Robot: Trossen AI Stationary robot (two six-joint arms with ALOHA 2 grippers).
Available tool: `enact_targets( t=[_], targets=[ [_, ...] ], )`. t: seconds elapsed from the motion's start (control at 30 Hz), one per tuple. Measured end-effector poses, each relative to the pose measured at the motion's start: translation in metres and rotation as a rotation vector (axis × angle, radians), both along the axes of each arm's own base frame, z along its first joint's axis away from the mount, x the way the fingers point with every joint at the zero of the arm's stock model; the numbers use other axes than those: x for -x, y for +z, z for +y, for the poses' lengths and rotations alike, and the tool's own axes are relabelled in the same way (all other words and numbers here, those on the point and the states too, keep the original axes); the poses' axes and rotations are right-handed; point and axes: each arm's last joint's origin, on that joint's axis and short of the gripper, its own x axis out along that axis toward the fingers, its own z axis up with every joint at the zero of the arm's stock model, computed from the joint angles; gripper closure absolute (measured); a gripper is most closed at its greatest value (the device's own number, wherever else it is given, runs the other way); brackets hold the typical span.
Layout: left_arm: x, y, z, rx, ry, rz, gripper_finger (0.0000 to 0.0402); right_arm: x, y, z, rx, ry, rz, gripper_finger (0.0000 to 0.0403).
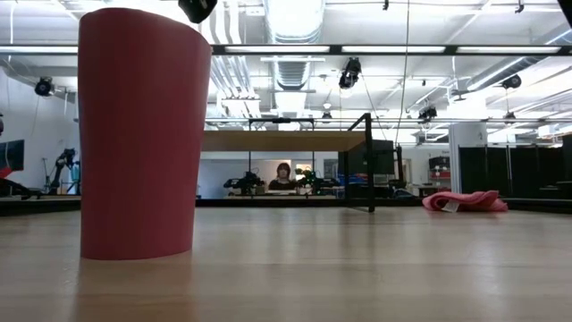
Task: Stack small to large cups/mugs on shelf
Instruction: Put the transparent mug on the shelf
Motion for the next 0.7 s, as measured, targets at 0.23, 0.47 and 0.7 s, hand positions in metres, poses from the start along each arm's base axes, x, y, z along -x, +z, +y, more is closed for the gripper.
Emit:
enact_targets(
  t=[0.23, 0.47, 0.7],
  targets=[
    [-0.0001, -0.0001, 0.0000, 0.000, -0.001, 0.000, 0.0397, -0.0004, 0.0002, 0.0000, -0.055, -0.064, -0.019, 0.0329],
    [-0.0007, -0.0012, 0.0005, -0.003, 0.011, 0.005, 0.0398, 0.0001, -0.0004, -0.0005, -0.085, -0.103, -0.019, 0.0310],
    [-0.0013, -0.0021, 0.0010, -0.009, 0.028, 0.010, 0.0399, 0.0039, -0.0033, -0.0019, -0.123, -0.172, 0.014, 0.0309]
  ],
)
